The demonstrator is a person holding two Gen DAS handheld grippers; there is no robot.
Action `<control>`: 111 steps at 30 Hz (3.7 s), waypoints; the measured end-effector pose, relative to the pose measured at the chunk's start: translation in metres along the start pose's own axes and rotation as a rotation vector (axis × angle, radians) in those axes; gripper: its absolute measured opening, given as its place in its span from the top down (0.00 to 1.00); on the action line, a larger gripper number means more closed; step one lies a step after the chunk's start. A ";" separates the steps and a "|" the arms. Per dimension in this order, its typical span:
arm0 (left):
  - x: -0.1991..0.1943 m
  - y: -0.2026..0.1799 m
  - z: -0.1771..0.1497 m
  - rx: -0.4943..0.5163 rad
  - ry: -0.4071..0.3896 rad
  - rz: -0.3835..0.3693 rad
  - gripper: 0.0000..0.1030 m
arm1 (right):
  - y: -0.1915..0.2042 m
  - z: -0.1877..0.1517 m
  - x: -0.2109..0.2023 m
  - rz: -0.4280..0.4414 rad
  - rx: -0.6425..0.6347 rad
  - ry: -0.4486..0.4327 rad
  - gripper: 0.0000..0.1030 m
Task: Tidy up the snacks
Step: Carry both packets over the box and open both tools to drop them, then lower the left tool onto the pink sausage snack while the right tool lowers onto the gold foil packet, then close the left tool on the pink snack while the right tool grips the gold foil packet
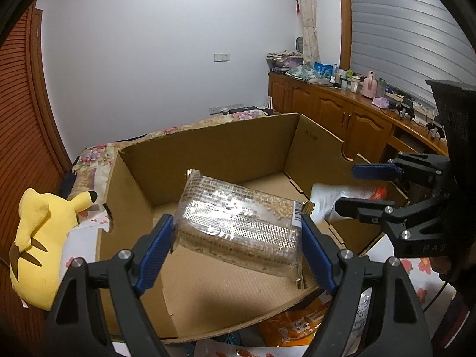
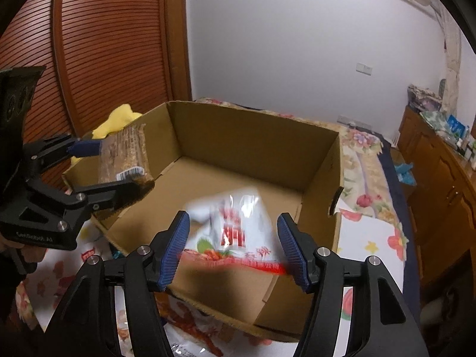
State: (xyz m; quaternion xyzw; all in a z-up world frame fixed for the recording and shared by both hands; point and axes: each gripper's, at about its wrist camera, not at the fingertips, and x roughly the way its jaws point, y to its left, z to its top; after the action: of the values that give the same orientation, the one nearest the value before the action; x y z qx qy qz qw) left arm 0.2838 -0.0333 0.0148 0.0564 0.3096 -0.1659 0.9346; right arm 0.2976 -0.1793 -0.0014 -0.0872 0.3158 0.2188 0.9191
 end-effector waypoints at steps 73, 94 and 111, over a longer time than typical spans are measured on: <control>-0.090 -0.037 -0.179 -0.046 0.106 0.014 0.12 | 0.104 -0.162 -0.054 0.123 0.025 0.139 0.63; -0.056 -0.025 -0.188 -0.049 0.235 -0.014 0.09 | 0.094 -0.183 -0.046 0.109 0.068 0.099 0.74; -0.070 -0.026 -0.188 -0.022 0.167 -0.026 0.06 | 0.095 -0.183 -0.046 0.093 0.051 0.098 0.74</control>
State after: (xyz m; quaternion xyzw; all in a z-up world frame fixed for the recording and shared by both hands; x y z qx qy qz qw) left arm 0.1165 0.0013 -0.0944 0.0560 0.3889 -0.1694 0.9038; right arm 0.1220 -0.1652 -0.1191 -0.0597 0.3698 0.2488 0.8932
